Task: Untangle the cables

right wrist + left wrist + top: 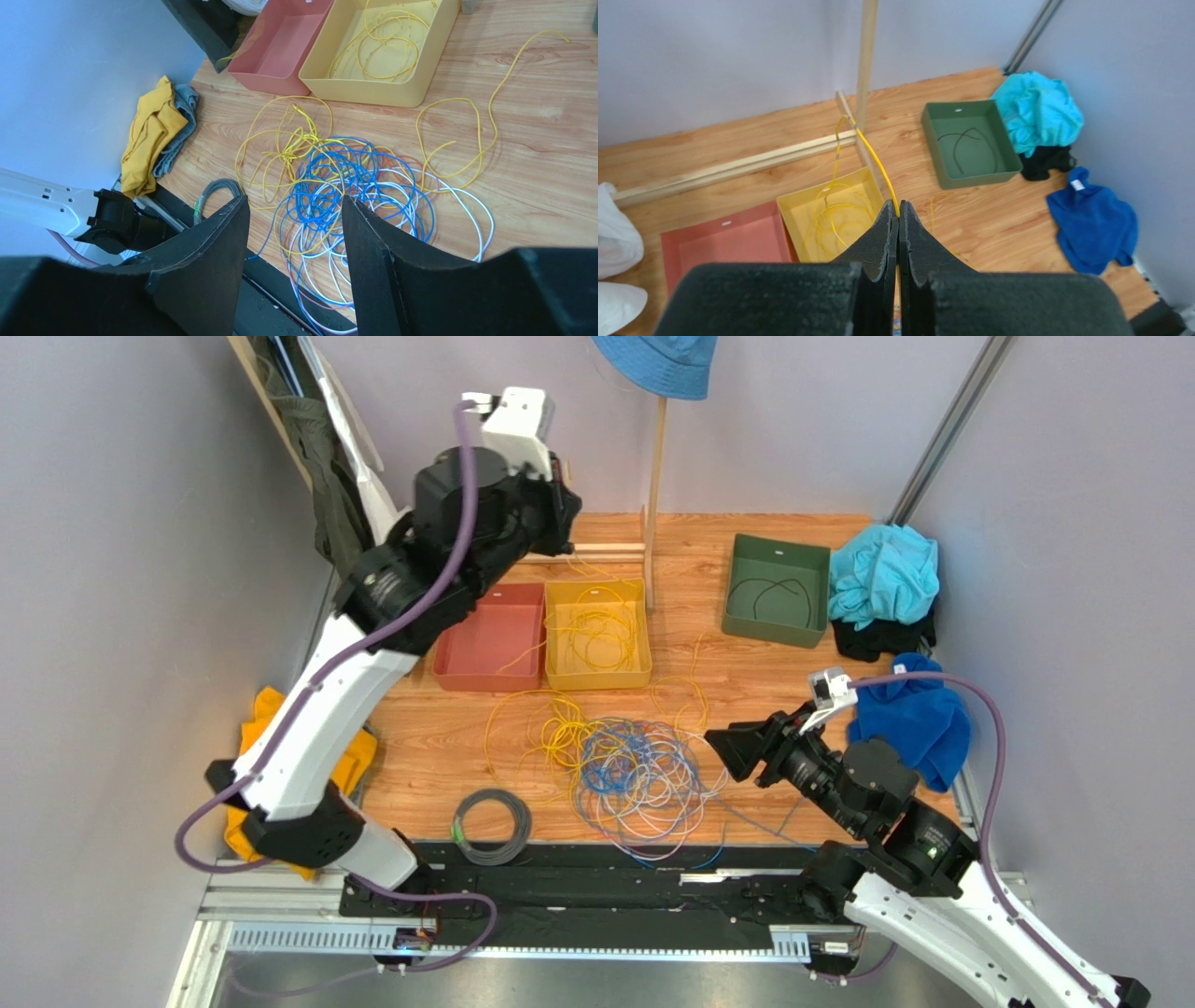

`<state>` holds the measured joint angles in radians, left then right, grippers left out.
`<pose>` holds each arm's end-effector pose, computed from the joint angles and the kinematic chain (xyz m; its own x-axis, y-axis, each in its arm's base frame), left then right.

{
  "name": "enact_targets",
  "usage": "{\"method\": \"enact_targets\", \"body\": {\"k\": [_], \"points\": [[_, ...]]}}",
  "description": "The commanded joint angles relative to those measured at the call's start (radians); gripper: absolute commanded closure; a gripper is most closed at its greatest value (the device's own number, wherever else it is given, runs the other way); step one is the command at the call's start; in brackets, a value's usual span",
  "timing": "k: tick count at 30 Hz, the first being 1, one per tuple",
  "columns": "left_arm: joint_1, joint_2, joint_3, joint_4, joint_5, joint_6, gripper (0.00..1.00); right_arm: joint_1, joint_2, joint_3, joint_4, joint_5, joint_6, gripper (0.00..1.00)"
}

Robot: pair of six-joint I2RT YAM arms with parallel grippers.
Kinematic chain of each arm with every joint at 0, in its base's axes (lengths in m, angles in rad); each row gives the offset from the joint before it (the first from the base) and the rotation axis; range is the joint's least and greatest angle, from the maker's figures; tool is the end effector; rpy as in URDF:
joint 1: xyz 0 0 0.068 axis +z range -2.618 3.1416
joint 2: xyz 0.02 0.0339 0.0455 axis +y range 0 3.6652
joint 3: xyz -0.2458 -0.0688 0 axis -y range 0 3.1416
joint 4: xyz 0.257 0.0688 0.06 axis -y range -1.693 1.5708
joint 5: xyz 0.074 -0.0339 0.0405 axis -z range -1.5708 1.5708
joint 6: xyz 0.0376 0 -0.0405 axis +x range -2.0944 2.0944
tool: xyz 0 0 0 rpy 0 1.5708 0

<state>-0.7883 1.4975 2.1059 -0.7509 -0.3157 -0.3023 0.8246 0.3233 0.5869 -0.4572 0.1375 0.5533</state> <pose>0.2108 -0.1955 0.5392 -0.2318 -0.1683 -0.9581 0.4069 0.8779 -0.2526 0.0911 0.0909 0.2951 -0.4454 0.2851 -0.8488 -0.4725 0.7304 0.4932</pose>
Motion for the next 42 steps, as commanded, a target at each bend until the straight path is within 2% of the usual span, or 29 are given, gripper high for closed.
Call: {"method": "enact_targets", "body": {"k": [1,5,10,16,22,29,33,37,39,40,42], "points": [[0.064,0.055,0.097,-0.015,0.015,0.016,1.00,0.007,-0.030,0.056,-0.049,0.014,-0.013,0.45],[0.124,0.122,0.135,0.016,0.069,0.009,1.00,0.007,-0.040,0.079,-0.070,0.017,-0.030,0.45],[0.156,0.191,0.102,0.097,0.124,-0.003,1.00,0.007,-0.053,0.097,-0.081,0.033,-0.049,0.45],[0.201,0.233,-0.029,0.209,0.176,-0.044,1.00,0.007,-0.069,0.071,-0.074,0.060,-0.062,0.45],[0.241,0.265,-0.254,0.350,0.210,-0.093,1.00,0.007,-0.073,0.013,-0.048,0.067,-0.058,0.45],[0.265,0.346,-0.323,0.397,0.262,-0.144,1.00,0.007,-0.069,-0.007,-0.037,0.076,-0.056,0.45],[0.265,0.304,-0.461,0.468,0.233,-0.179,1.00,0.007,-0.066,-0.015,-0.028,0.073,-0.056,0.45],[0.265,0.233,-0.660,0.545,0.188,-0.204,1.00,0.007,-0.067,-0.015,-0.031,0.073,-0.055,0.45],[0.265,0.227,-0.675,0.535,0.182,-0.199,1.00,0.007,-0.069,-0.013,-0.031,0.068,-0.055,0.46],[0.265,0.231,-0.661,0.522,0.185,-0.196,0.74,0.007,-0.069,-0.013,-0.032,0.068,-0.053,0.46],[0.265,0.237,-0.640,0.481,0.193,-0.198,0.49,0.007,-0.067,-0.010,-0.034,0.067,-0.046,0.46]]}}
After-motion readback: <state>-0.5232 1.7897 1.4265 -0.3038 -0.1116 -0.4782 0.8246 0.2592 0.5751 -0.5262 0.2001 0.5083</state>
